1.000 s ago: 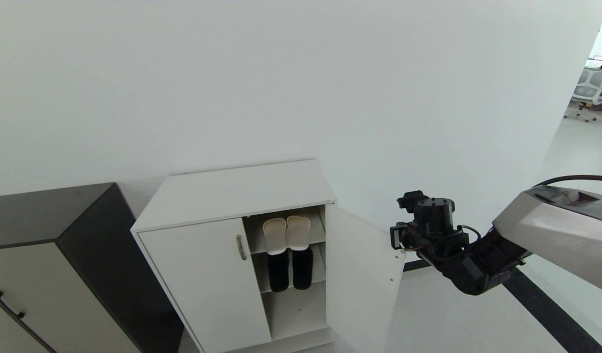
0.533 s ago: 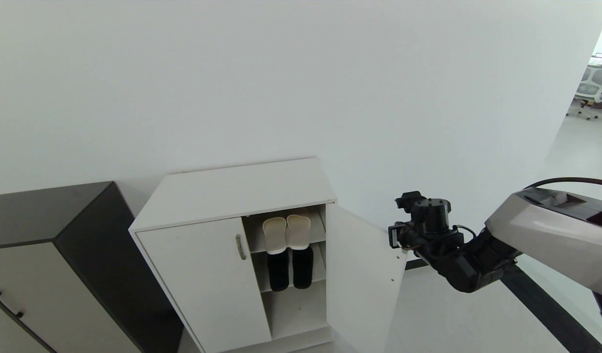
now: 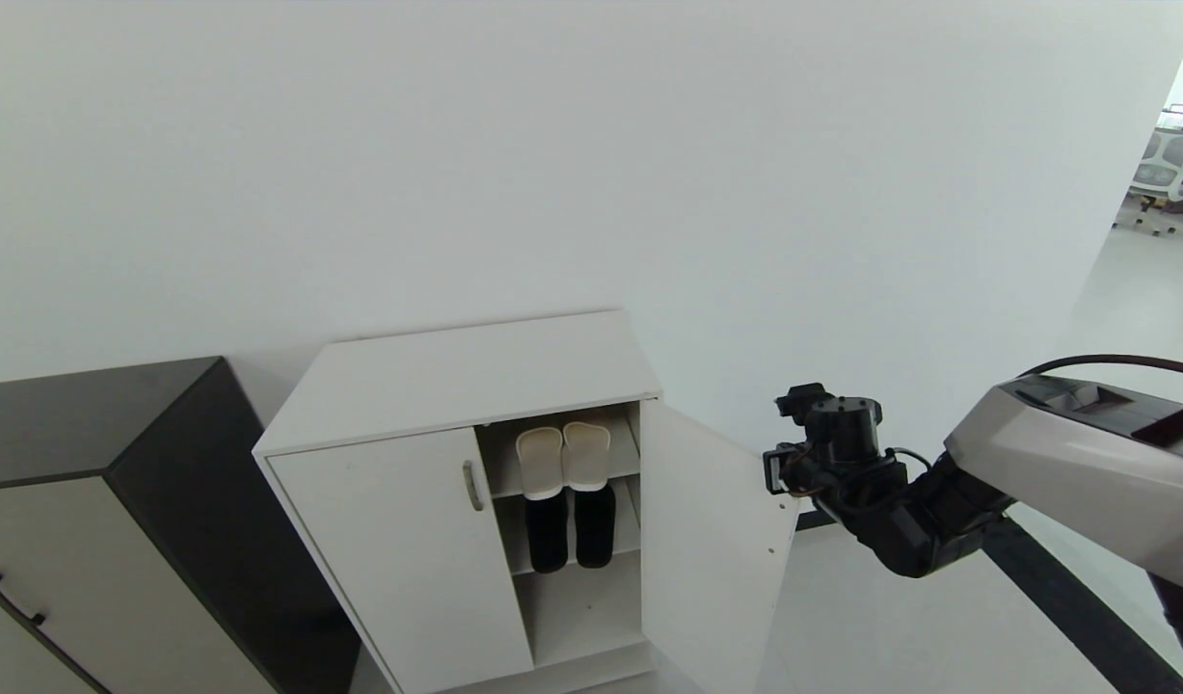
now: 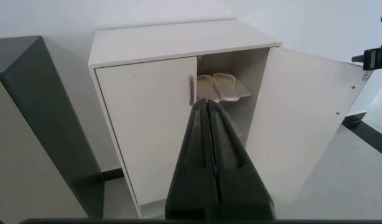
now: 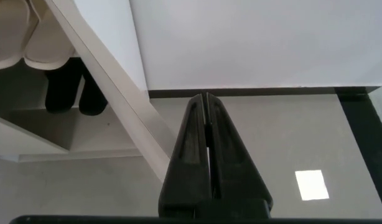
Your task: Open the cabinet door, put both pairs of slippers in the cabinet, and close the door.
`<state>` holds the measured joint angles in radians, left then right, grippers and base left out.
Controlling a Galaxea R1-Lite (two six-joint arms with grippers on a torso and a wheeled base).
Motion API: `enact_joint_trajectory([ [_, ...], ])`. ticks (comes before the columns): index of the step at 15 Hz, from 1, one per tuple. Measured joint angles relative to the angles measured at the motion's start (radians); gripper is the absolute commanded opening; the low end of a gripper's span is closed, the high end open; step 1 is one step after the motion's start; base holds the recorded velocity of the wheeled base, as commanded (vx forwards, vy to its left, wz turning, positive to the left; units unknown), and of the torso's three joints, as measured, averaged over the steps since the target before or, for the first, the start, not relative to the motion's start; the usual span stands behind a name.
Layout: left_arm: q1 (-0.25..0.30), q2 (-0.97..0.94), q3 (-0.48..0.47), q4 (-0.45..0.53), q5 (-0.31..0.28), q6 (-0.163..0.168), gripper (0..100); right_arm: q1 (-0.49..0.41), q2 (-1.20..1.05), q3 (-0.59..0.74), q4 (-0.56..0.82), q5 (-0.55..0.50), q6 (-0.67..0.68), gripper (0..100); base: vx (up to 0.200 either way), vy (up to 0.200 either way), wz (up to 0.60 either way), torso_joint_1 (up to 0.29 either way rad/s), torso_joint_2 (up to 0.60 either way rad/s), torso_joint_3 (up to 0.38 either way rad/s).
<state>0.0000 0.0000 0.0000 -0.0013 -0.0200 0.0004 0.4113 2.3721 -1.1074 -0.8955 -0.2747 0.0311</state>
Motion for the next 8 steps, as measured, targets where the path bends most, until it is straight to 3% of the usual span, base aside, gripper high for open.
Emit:
enact_joint_trajectory([
  [8,0.000,0.000,0.000,0.000,0.000,0.001,0,0.060,-0.013,0.058,-0.014,-0.002,-0.016,0,0.000,0.000,0.00,0.000,0.00,0.000],
])
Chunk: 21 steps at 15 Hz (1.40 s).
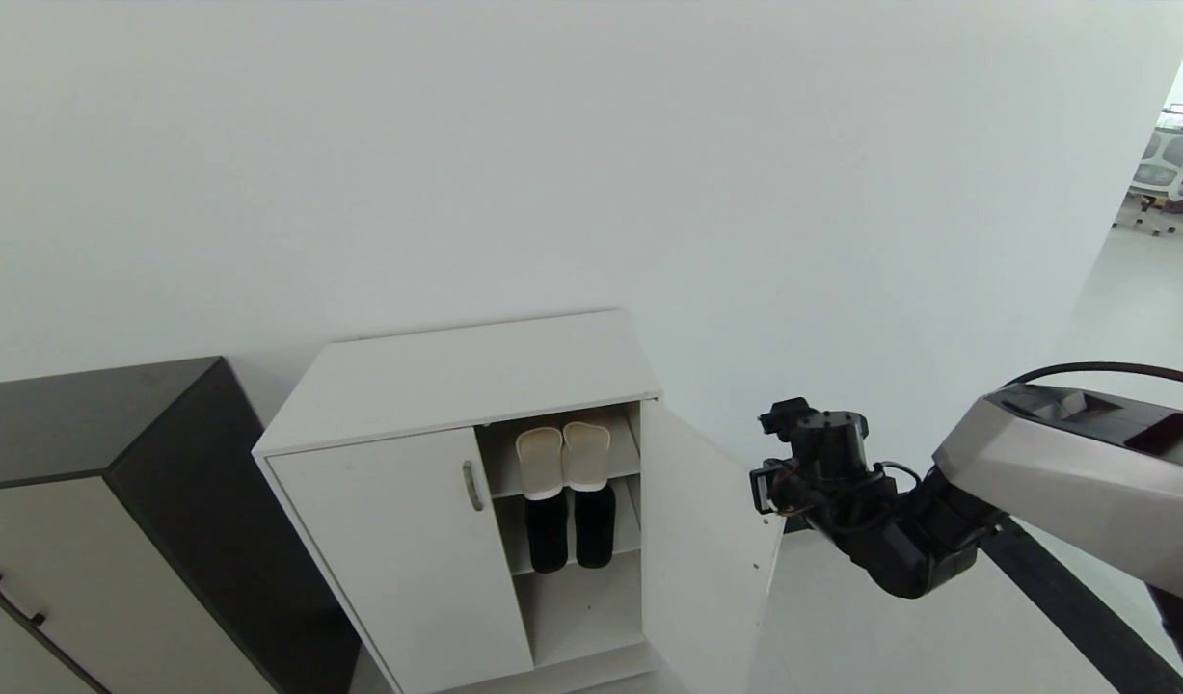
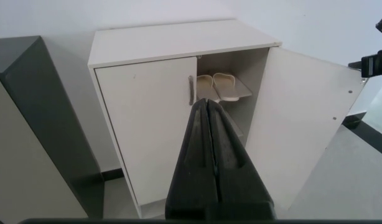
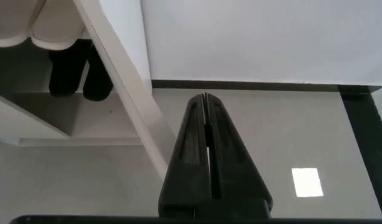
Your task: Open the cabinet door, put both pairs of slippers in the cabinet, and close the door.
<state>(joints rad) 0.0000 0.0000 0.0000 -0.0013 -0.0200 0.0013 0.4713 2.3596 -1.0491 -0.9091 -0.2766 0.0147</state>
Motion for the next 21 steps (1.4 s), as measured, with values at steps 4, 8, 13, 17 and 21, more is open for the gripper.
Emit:
enact_joint_trajectory([
  [4,0.000,0.000,0.000,0.000,0.000,0.000,0,0.089,-0.035,0.065,-0.025,-0.001,0.003,0,0.000,0.000,0.00,0.000,0.00,0.000],
  [8,0.000,0.000,0.000,0.000,0.001,-0.001,0,0.186,-0.078,0.140,-0.064,0.000,0.005,0,0.000,0.000,0.00,0.000,0.00,0.000],
  [13,0.000,0.000,0.000,0.000,0.001,-0.001,0,0.207,-0.141,0.218,-0.108,0.087,-0.006,0,0.000,0.000,0.00,0.000,0.00,0.000],
  [17,0.000,0.000,0.000,0.000,0.001,-0.002,0,0.211,-0.151,0.229,-0.117,0.085,-0.019,0,0.000,0.000,0.45,0.036,-0.07,-0.035],
  [21,0.000,0.000,0.000,0.000,0.002,-0.003,0,0.214,-0.153,0.231,-0.120,0.085,-0.019,0,0.000,0.000,0.60,0.163,-0.34,-0.173],
])
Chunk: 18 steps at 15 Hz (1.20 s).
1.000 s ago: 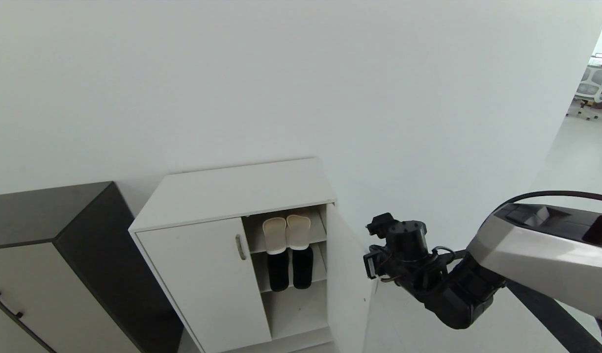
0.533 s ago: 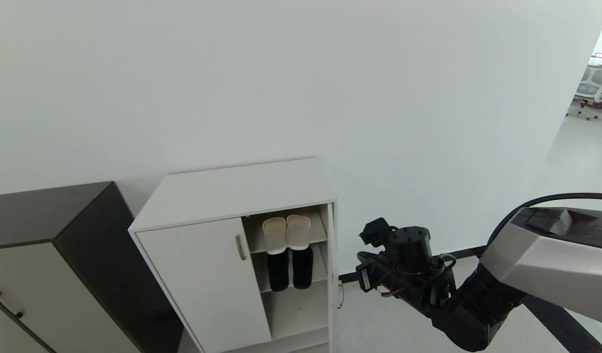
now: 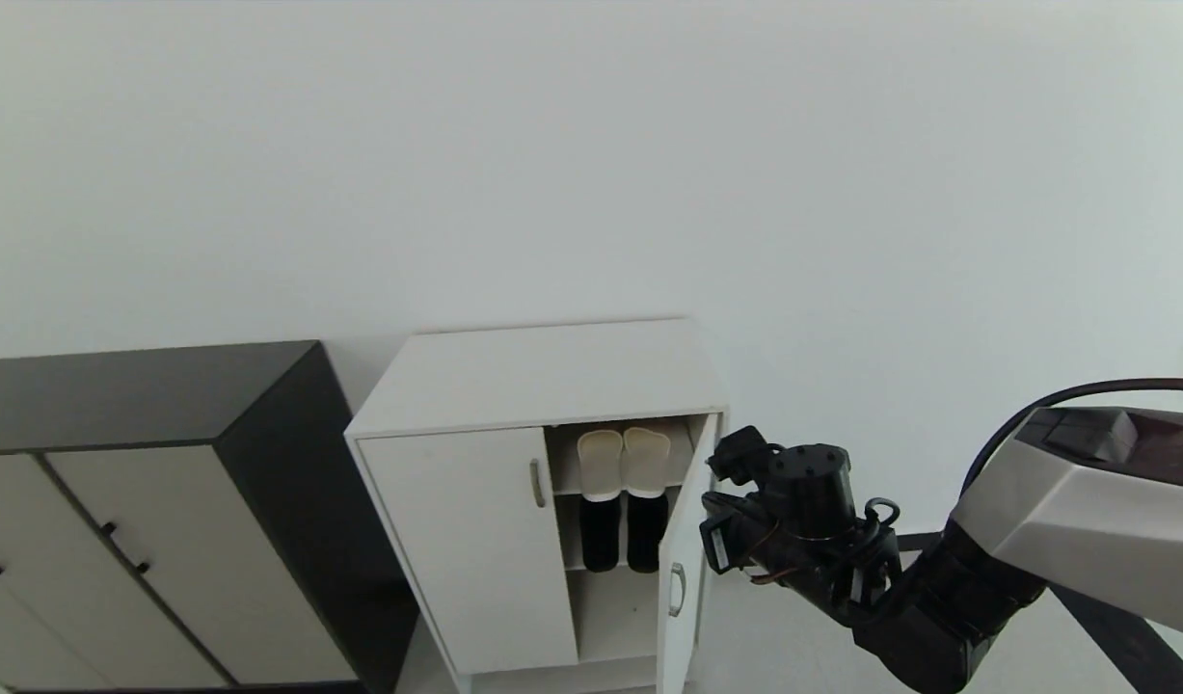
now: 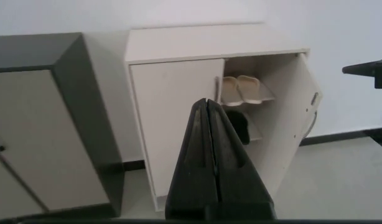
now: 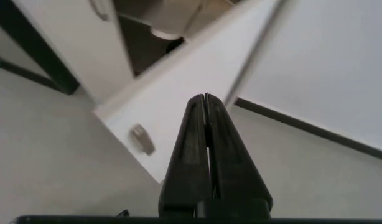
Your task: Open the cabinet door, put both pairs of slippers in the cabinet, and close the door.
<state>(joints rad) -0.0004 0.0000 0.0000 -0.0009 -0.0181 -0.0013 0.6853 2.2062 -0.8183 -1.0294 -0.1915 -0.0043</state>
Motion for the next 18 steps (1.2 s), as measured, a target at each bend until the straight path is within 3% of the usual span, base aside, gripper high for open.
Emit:
enact_joint_trajectory([
  [8,0.000,0.000,0.000,0.000,0.000,0.000,0,-0.019,0.020,0.017,-0.024,0.014,-0.025,0,0.000,0.000,0.00,0.051,-0.11,-0.055],
  [13,0.000,0.000,0.000,0.000,0.000,-0.001,0,-0.097,0.013,0.106,-0.174,0.154,-0.081,0,0.000,0.000,0.00,0.000,0.00,0.000],
  [18,0.000,0.000,0.000,0.000,0.000,-0.001,0,-0.248,-0.045,0.265,-0.184,0.431,-0.221,0,0.000,0.000,0.00,0.000,0.00,0.000],
])
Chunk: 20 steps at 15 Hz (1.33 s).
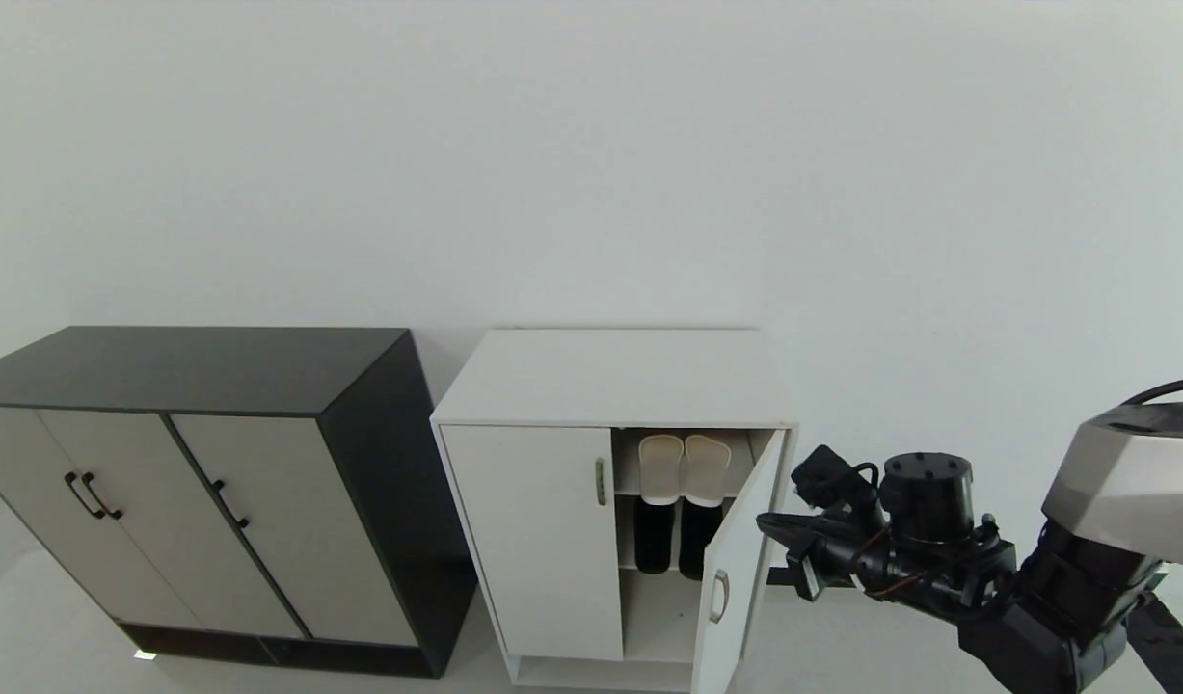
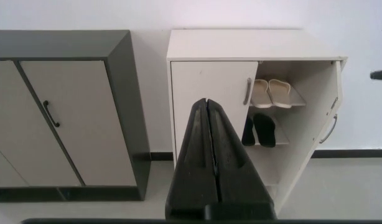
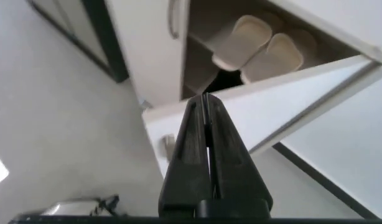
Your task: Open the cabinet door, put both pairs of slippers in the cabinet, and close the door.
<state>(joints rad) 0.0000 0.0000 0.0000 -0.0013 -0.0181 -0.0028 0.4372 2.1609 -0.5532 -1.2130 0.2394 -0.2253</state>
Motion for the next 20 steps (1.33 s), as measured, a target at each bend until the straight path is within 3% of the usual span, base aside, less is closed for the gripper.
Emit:
enact_joint_trajectory([
  [2,0.000,0.000,0.000,0.000,0.000,0.000,0,-0.047,0.023,0.036,-0.017,0.021,-0.043,0,0.000,0.000,0.00,0.000,0.00,0.000],
  [9,0.000,0.000,0.000,0.000,0.000,-0.001,0,-0.075,0.125,0.092,-0.061,0.061,-0.156,0,0.029,0.000,0.00,0.000,0.00,0.000],
  [15,0.000,0.000,0.000,0.000,0.000,0.000,0,-0.030,0.198,0.039,-0.109,-0.020,-0.155,0,0.000,0.000,0.00,0.000,0.00,0.000],
  [20,0.000,0.000,0.000,0.000,0.000,0.001,0,-0.008,0.253,-0.062,-0.103,-0.022,-0.149,0,0.000,0.000,0.00,0.000,0.00,0.000],
])
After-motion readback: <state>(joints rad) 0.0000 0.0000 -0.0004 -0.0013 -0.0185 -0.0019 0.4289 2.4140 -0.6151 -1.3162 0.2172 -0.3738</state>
